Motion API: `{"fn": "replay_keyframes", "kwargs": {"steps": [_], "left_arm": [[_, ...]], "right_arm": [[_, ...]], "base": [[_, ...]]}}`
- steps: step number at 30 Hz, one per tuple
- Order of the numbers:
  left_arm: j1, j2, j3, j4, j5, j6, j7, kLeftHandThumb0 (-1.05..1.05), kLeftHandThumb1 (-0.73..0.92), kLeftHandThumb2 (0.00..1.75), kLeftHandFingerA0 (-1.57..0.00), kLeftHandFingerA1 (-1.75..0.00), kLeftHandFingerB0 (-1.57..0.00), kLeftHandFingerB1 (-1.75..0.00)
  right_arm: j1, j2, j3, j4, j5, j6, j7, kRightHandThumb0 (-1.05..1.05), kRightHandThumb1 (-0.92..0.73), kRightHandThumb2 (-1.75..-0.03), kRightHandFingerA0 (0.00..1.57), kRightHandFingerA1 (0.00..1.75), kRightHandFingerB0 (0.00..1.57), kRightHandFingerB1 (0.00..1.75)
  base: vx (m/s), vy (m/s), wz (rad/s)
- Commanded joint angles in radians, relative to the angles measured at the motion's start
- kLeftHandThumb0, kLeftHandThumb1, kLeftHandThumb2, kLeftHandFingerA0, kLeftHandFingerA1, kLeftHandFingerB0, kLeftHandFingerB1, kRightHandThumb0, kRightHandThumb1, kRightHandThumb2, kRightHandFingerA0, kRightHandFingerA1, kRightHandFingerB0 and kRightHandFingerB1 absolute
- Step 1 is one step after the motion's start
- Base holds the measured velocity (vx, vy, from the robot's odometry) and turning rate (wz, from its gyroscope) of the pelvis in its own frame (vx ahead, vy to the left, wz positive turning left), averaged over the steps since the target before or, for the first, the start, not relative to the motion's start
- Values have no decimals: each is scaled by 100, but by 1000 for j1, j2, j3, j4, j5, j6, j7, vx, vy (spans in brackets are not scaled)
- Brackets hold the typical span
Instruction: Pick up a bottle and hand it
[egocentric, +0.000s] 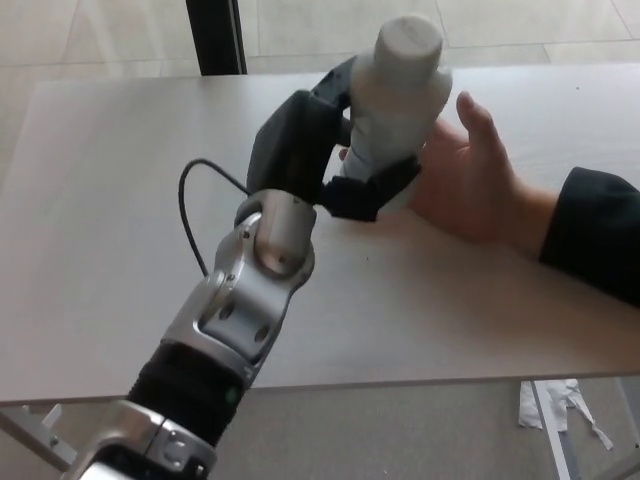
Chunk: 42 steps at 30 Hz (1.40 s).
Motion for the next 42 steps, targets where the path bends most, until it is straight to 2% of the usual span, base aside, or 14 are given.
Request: {"fn": "replay_keyframes", "kwargs": {"steps": [1, 2, 3, 7, 10, 11, 13, 25, 27, 30, 31, 35, 41, 42], "left_arm": [[-222, 2, 5, 65, 25, 157, -96, -13, 55, 112, -94, -154, -84, -134], [-281, 1, -45, 107, 74, 225, -136, -9, 62, 95, -90, -167, -79, -137], [-345, 10, -117, 180, 133, 246, -190, -21, 70, 62, -78, -106, -76, -64], [-440, 9, -210, 306, 174, 343, -299, -30, 82, 64, -60, -90, -59, -62], [-556, -20, -339, 478, 243, 397, -439, -22, 58, 59, -75, -138, -49, -52], [-562, -25, -356, 499, 248, 400, -441, -21, 54, 59, -76, -148, -53, -56], [-565, -32, -384, 529, 259, 397, -429, -24, 56, 59, -71, -146, -55, -61], [-626, -95, -526, 696, 289, 361, -415, -32, 48, 55, -76, -162, -58, -71], [-620, -101, -528, 698, 290, 369, -418, -41, 41, 53, -85, -157, -65, -69], [-608, -104, -513, 695, 286, 373, -396, -37, 47, 55, -77, -167, -62, -76], [-611, -110, -506, 701, 287, 376, -384, -27, 53, 58, -74, -165, -56, -73], [-617, -128, -468, 713, 275, 383, -365, -26, 53, 57, -74, -163, -49, -62], [-630, -149, -429, 729, 274, 382, -378, -26, 54, 59, -73, -158, -50, -64], [-623, -150, -420, 725, 270, 382, -364, -26, 54, 58, -74, -158, -55, -68]], "right_arm": [[-10, -26, 22, -5, -21, 18, -32, -105, -43, -120, 157, 168, 29, 104], [-18, -24, 27, -1, -25, 23, -38, -105, -44, -124, 157, 174, 32, 107], [-26, -25, 30, 1, -25, 38, -42, -105, -44, -123, 157, 175, 32, 106], [-35, -5, 51, -47, -34, 92, -62, -105, -43, -124, 157, 175, 38, 110], [-23, 10, 71, -79, -42, 84, -52, -60, -14, -104, 156, 153, 36, 91], [-18, 16, 76, -92, -40, 76, -40, -105, -60, -93, 84, 175, 19, 151], [-15, 21, 85, -104, -44, 82, -38, -105, -41, -117, 157, 164, 29, 105], [17, 100, 71, -256, 48, 138, 31, -105, -42, -118, 157, 171, 51, 111], [26, 111, 61, -288, 57, 145, 18, -105, -54, -83, 157, 167, 48, 130], [33, 113, 65, -322, 59, 175, 25, -105, -42, -116, 157, 169, 49, 112], [33, 118, 59, -337, 75, 199, 28, -105, -51, -82, 157, 165, 41, 131], [47, 126, 56, -369, 78, 237, 27, -105, -39, -113, 157, 166, 54, 115], [57, 131, 56, -373, 59, 208, 19, -105, -54, -82, 157, 167, 41, 133], [55, 134, 51, -375, 68, 210, 22, -105, -38, -112, 157, 168, 53, 116]], "base": [[0, 0, 0], [0, 0, 0], [0, 0, 0], [0, 0, 0], [0, 0, 0], [0, 0, 0], [0, 0, 0], [0, 0, 0], [0, 0, 0], [0, 0, 0], [0, 0, 0], [0, 0, 0], [0, 0, 0], [0, 0, 0]]}}
